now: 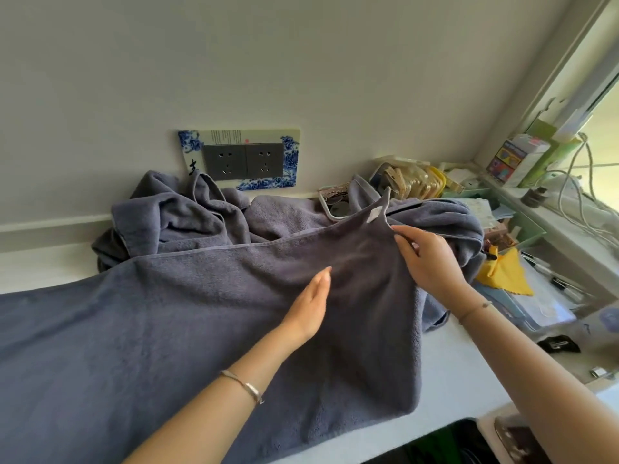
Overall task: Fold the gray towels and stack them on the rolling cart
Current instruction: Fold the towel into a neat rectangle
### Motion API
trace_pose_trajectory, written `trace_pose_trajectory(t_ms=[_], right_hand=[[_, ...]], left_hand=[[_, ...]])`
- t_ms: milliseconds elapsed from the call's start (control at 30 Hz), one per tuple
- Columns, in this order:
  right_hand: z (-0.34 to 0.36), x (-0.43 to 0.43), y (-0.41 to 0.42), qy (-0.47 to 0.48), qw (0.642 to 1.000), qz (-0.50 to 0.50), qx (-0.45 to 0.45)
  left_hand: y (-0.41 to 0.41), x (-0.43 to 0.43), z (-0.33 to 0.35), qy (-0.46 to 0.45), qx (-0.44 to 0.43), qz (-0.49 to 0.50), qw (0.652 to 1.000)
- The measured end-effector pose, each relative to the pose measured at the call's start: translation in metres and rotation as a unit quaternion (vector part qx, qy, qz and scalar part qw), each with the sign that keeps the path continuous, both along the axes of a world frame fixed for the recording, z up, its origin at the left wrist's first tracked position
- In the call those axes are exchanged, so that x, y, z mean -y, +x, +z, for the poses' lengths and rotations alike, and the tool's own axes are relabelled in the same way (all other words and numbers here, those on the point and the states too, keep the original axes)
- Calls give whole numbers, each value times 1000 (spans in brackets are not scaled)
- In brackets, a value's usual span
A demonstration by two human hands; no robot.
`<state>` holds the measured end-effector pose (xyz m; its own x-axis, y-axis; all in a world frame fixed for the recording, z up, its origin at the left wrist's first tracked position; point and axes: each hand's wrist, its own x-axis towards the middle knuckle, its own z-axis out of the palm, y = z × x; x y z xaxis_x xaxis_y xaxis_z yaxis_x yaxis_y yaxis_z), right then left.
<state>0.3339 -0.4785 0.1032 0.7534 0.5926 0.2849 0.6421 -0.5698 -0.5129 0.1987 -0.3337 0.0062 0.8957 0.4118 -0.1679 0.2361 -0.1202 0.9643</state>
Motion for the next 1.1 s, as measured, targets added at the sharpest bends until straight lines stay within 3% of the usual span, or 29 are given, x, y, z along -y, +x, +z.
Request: trace_pose_trajectory(t_ms=[67, 167, 333, 600, 833, 1000, 1067, 1100], right_hand=[[9, -26, -17, -10, 1000, 22, -14], [14, -74, -56, -1, 992, 76, -104], [8, -168, -155, 76, 964, 129, -219], [-8, -321, -332, 147, 912, 220, -313], [-81, -391, -410, 13, 865, 250, -435], [-131, -355, -387, -40, 956, 183, -227], [-152, -337, -369, -47, 974, 160, -153], [-162, -331, -362, -77, 974, 161, -139]], left_hand=[[-25, -25, -7, -15, 3, 53, 998], [-69, -58, -11, -53, -3, 118, 992], [-154, -107, 1, -138, -29, 147, 979], [-324, -200, 13, -197, -25, 294, 935], [-421, -254, -13, -223, -88, 375, 896], [-441, -264, -39, -128, -129, 364, 914], [-444, -264, -50, 64, -207, 318, 923], [-446, -263, -55, 174, -259, 274, 910]])
